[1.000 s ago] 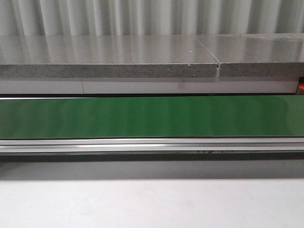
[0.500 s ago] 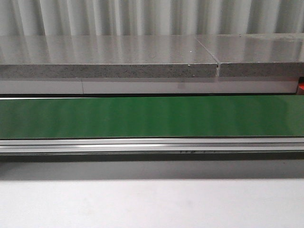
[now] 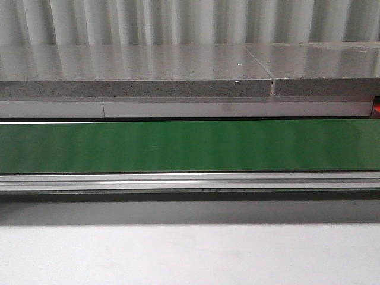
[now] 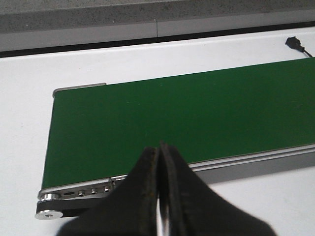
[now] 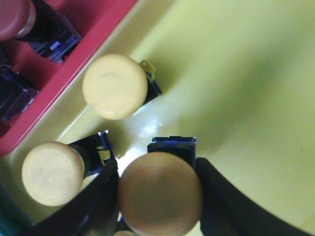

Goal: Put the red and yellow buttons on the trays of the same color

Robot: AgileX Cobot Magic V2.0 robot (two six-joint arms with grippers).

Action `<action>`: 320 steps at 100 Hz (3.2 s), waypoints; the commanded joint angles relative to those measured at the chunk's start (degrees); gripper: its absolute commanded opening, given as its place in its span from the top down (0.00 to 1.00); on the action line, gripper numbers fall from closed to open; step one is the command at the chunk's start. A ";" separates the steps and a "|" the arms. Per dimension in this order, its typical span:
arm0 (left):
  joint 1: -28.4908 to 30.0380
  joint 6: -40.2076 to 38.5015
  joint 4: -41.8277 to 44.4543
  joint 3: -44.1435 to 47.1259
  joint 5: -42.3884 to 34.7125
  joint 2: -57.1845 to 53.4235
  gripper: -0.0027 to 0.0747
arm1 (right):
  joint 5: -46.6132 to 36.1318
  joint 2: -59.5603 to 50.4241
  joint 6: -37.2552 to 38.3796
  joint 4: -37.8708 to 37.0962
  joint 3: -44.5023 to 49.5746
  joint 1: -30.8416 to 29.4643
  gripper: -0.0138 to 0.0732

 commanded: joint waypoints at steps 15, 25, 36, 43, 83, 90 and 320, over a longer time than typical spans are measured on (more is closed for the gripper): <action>-0.42 0.13 -0.30 -1.41 -4.58 0.07 0.99 | -3.25 1.51 0.00 0.51 -1.08 -0.34 0.74; -0.42 0.13 -0.30 -1.41 -4.58 0.07 0.99 | -3.31 2.06 0.00 0.51 -1.08 -0.34 0.66; -0.42 0.13 -0.30 -1.41 -4.58 0.07 0.99 | -3.43 2.19 0.00 0.51 -1.08 -0.34 0.45; -0.42 0.13 -0.30 -1.41 -4.58 0.07 0.99 | -3.15 2.19 0.00 0.51 -1.08 -0.34 0.33; -0.42 0.13 -0.30 -1.41 -4.58 0.07 0.99 | -3.27 1.25 0.00 0.45 -1.08 -0.34 0.26; -0.42 0.13 -0.30 -1.41 -4.58 0.07 0.99 | -3.27 -0.25 0.00 0.39 -1.08 -0.34 0.26; -0.42 0.13 -0.30 -1.41 -4.58 0.07 0.99 | -21.37 -58.61 -11.06 -0.10 26.48 44.68 0.92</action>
